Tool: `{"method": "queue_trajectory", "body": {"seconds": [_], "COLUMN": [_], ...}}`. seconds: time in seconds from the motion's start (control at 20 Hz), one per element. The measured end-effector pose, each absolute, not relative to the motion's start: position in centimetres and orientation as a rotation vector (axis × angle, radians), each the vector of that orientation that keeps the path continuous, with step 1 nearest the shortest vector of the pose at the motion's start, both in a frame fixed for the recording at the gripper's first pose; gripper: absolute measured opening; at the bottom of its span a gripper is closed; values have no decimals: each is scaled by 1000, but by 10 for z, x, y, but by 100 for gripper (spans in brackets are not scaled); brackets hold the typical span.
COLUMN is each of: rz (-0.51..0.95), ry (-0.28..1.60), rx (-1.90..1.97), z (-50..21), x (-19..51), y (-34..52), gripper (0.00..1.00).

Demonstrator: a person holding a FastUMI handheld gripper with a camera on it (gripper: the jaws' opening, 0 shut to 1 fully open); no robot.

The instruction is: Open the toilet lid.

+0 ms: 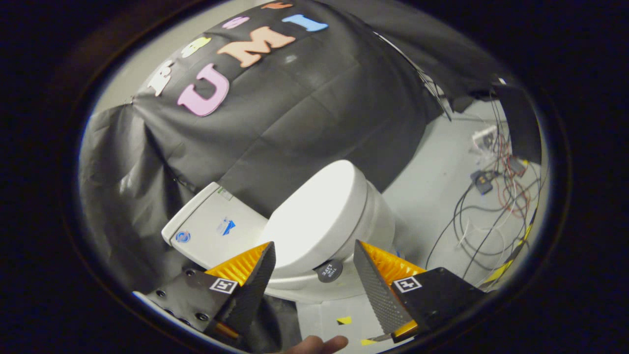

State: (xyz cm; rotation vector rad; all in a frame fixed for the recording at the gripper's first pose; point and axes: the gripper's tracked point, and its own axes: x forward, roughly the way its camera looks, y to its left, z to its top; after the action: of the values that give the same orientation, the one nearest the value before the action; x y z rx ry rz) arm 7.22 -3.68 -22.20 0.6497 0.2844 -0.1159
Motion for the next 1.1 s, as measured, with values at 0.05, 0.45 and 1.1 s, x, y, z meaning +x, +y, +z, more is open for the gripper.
{"method": "queue_trajectory", "body": {"seconds": [0.05, 0.45, 1.1], "rz": [-128, -142, -127], "ry": [297, 341, 128], "rx": [674, 858, 1260], "z": [-232, -284, -284], "x": [73, 98, 116], "y": [-38, -28, -26], "gripper": [99, 99, 12]}}
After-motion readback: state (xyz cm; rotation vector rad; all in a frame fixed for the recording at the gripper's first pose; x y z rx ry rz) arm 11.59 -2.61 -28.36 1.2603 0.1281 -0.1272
